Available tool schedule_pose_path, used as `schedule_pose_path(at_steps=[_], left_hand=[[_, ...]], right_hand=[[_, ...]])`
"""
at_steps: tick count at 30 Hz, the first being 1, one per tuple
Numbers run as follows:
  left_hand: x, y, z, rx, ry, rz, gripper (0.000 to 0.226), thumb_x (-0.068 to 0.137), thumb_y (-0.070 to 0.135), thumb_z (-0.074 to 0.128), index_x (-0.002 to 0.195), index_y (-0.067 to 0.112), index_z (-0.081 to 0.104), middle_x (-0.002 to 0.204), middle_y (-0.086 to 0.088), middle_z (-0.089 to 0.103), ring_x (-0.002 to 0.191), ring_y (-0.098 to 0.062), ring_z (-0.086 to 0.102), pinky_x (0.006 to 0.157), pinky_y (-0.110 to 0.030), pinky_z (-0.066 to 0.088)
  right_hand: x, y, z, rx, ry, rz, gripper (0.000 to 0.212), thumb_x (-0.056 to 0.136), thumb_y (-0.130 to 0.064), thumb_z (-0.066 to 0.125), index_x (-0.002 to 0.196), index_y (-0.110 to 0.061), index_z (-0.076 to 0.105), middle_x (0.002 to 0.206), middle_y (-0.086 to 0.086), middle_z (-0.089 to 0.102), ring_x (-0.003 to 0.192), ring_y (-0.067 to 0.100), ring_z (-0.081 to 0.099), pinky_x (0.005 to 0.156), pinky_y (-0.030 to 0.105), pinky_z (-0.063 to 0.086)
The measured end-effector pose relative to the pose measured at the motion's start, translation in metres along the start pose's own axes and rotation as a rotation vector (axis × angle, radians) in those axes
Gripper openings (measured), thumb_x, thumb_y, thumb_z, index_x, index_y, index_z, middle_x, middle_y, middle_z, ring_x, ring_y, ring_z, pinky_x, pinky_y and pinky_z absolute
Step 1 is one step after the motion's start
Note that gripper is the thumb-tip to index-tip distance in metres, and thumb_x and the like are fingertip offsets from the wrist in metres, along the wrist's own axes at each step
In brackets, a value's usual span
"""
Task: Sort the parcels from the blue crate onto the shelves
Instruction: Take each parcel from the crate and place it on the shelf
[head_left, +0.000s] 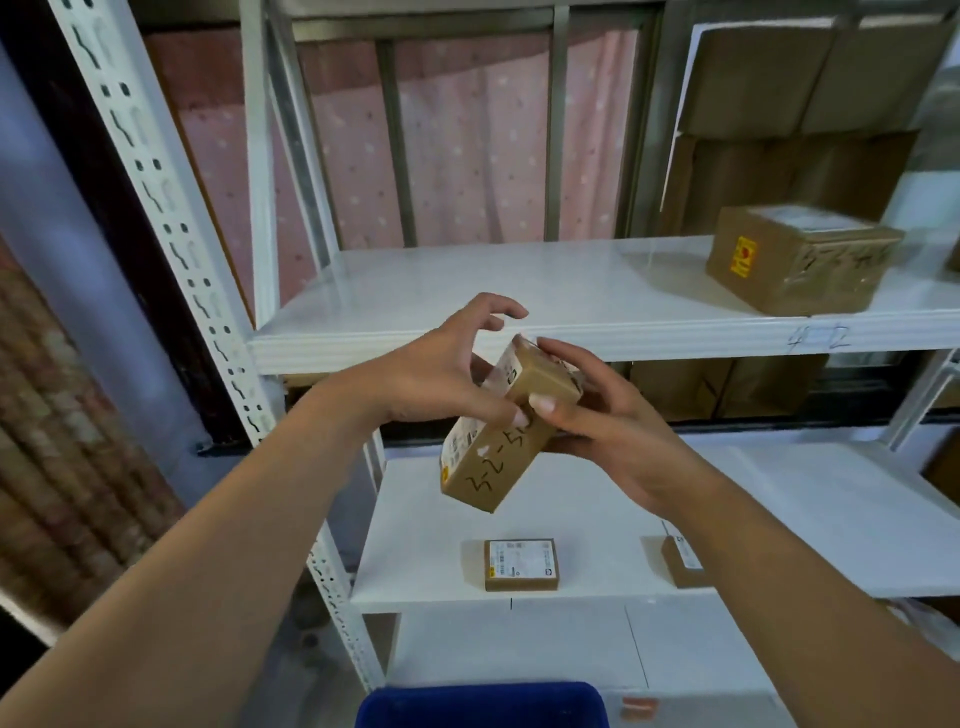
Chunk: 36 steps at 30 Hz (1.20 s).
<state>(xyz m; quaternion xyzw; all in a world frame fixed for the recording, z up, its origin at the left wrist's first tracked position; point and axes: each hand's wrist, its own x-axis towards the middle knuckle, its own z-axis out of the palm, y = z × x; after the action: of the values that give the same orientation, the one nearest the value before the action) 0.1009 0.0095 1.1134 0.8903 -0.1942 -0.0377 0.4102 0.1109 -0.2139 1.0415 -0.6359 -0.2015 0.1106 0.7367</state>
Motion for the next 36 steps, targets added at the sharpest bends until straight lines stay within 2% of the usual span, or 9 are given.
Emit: schedule_pose_path(at_steps=[5,10,14,19,21,24,28,32,36], left_hand=[[-0.003,-0.006,0.011,-0.078,0.331,0.064,0.09,0.072,0.053,0.09,0.147,0.053,0.042,0.155,0.012,0.039,0.131,-0.012,0.06,0.109,-0.033,0.052],[-0.009,-0.023,0.04,-0.457,0.628,-0.091,0.062,0.079,0.052,0.081,0.136,0.038,0.06,0.136,0.008,0.063,0.122,-0.012,0.063,0.087,-0.023,0.055],[-0.009,-0.025,0.053,-0.672,0.712,-0.072,0.051,0.079,0.051,0.078,0.126,0.033,0.073,0.122,0.008,0.075,0.118,-0.01,0.067,0.104,-0.034,0.057],[-0.006,-0.008,0.045,-0.582,0.81,0.021,0.033,0.1,0.033,0.068,0.132,0.028,0.072,0.117,0.012,0.079,0.104,0.01,0.07,0.078,0.001,0.049],[-0.001,-0.006,0.039,-0.508,0.829,0.036,0.036,0.1,0.036,0.068,0.135,0.031,0.071,0.12,0.013,0.077,0.113,0.004,0.067,0.084,-0.003,0.051],[0.006,-0.009,0.03,-0.415,0.825,0.034,0.039,0.101,0.04,0.067,0.14,0.036,0.069,0.125,0.016,0.076,0.121,-0.004,0.067,0.093,-0.01,0.051],[0.011,-0.01,0.024,-0.374,0.859,-0.024,0.035,0.101,0.031,0.07,0.135,0.033,0.072,0.121,0.018,0.078,0.118,-0.005,0.07,0.108,-0.028,0.053],[0.018,-0.01,0.02,-0.344,0.864,-0.078,0.034,0.099,0.027,0.073,0.133,0.028,0.074,0.122,0.014,0.079,0.116,-0.005,0.07,0.109,-0.03,0.054],[0.033,-0.013,0.02,-0.355,0.833,-0.081,0.033,0.101,0.025,0.071,0.133,0.027,0.074,0.125,0.014,0.078,0.119,-0.006,0.069,0.109,-0.03,0.054]], right_hand=[[-0.003,-0.005,0.001,0.31,0.19,-0.06,0.064,0.082,-0.026,0.08,0.143,-0.022,0.061,0.136,0.02,0.071,0.121,0.035,0.075,0.095,0.046,0.065],[-0.001,-0.012,-0.002,0.51,0.28,-0.083,0.067,0.085,-0.023,0.078,0.147,-0.017,0.056,0.135,0.022,0.074,0.121,0.03,0.076,0.102,0.048,0.063],[0.001,-0.015,-0.001,0.528,0.29,-0.097,0.064,0.085,-0.026,0.077,0.146,-0.015,0.056,0.135,0.02,0.074,0.122,0.028,0.076,0.098,0.041,0.064],[0.005,-0.019,0.0,0.033,0.423,-0.1,0.076,0.071,-0.063,0.084,0.136,-0.026,0.069,0.129,0.0,0.079,0.129,0.019,0.07,0.117,0.045,0.052],[0.008,-0.025,0.001,-0.178,0.463,-0.118,0.067,0.078,-0.065,0.081,0.136,-0.032,0.072,0.129,-0.008,0.078,0.13,0.014,0.066,0.119,0.045,0.05],[0.016,-0.038,0.0,-0.346,0.497,-0.173,0.043,0.097,-0.039,0.076,0.139,-0.03,0.072,0.13,-0.01,0.078,0.128,0.012,0.067,0.117,0.037,0.05],[0.027,-0.056,-0.001,-0.54,0.51,-0.185,0.044,0.095,-0.036,0.079,0.138,-0.031,0.072,0.132,-0.012,0.077,0.119,0.007,0.068,0.111,0.034,0.049],[0.043,-0.064,-0.01,-0.647,0.48,-0.183,0.045,0.092,-0.029,0.084,0.136,-0.029,0.073,0.133,-0.011,0.077,0.111,0.002,0.065,0.101,0.021,0.046],[0.064,-0.063,-0.027,-0.562,0.477,-0.134,0.031,0.093,-0.03,0.083,0.125,-0.029,0.08,0.126,-0.007,0.081,0.12,0.015,0.072,0.114,0.042,0.054]])
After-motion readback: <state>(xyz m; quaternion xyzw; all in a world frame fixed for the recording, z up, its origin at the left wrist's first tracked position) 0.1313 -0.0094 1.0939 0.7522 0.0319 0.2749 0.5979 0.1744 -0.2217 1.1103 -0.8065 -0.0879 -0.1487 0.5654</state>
